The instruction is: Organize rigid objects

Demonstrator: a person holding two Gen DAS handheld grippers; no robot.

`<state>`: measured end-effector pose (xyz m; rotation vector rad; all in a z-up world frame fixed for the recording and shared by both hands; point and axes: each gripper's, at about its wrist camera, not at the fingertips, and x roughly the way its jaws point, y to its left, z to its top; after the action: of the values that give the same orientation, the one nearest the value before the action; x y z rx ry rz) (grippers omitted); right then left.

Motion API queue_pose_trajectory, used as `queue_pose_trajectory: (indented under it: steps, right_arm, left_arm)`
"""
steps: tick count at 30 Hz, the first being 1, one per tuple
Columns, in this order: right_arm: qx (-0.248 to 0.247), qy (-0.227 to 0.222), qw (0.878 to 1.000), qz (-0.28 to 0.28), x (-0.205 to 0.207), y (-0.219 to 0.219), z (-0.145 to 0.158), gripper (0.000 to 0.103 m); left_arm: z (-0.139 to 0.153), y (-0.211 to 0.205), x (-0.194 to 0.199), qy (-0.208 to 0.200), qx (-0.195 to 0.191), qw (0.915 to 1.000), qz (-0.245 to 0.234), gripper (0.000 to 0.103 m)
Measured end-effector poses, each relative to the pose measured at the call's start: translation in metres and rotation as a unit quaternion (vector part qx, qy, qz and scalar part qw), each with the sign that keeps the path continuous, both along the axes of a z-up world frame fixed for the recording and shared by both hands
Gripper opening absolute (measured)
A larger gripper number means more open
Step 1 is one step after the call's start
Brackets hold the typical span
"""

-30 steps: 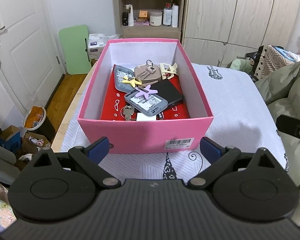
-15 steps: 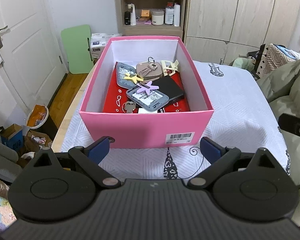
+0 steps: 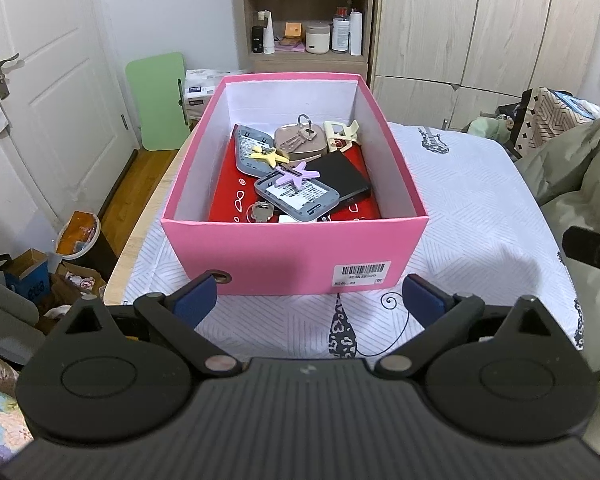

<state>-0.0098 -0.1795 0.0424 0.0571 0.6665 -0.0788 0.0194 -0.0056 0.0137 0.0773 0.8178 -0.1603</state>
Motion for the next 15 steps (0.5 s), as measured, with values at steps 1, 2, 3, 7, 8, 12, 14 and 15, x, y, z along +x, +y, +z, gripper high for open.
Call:
queue_pose_trajectory:
  steps: [1,2,3,7,8,12,14,15]
  right_arm:
    - [-0.001,0.001,1.000,-0.002,0.0008,0.0000,-0.0003,0.103]
    - [-0.003,0.001,1.000,-0.003,0.0007,-0.0002,-0.0007,0.103]
    - [-0.003,0.000,1.000,-0.005,0.0007,-0.0002,-0.0009,0.103]
    - [-0.002,0.000,1.000,-0.005,-0.0006,-0.0017,-0.0016,0.103]
    - [-0.003,0.000,1.000,-0.004,-0.0003,-0.0018,-0.0014,0.103]
    - [-0.004,-0.001,1.000,-0.005,-0.0015,-0.0026,-0.0017,0.103]
    - [-0.003,0.000,1.000,-0.007,-0.0008,-0.0039,-0.0021,0.103]
    - [-0.002,0.000,1.000,-0.008,-0.0007,-0.0045,-0.0024,0.103]
  left_arm:
    - [0.0000,0.0002,0.0000,-0.001,0.000,1.0000,0.000,0.101]
    - [0.0000,0.0001,-0.0002,-0.002,0.001,1.0000,0.001,0.101]
    - [0.0001,0.0001,0.0002,-0.002,0.001,1.0000,0.001,0.101]
    - [-0.0003,0.0015,0.0003,-0.003,-0.001,1.0000,0.005,0.103]
    - [-0.0003,0.0017,0.0002,-0.003,-0.002,1.0000,0.005,0.103]
    - [-0.0007,0.0017,0.0003,-0.003,-0.001,1.0000,0.004,0.103]
    - [-0.0008,0.0013,-0.0003,-0.004,0.001,1.0000,0.002,0.103]
    - [-0.0008,0.0010,-0.0006,-0.005,0.003,1.0000,0.001,0.103]
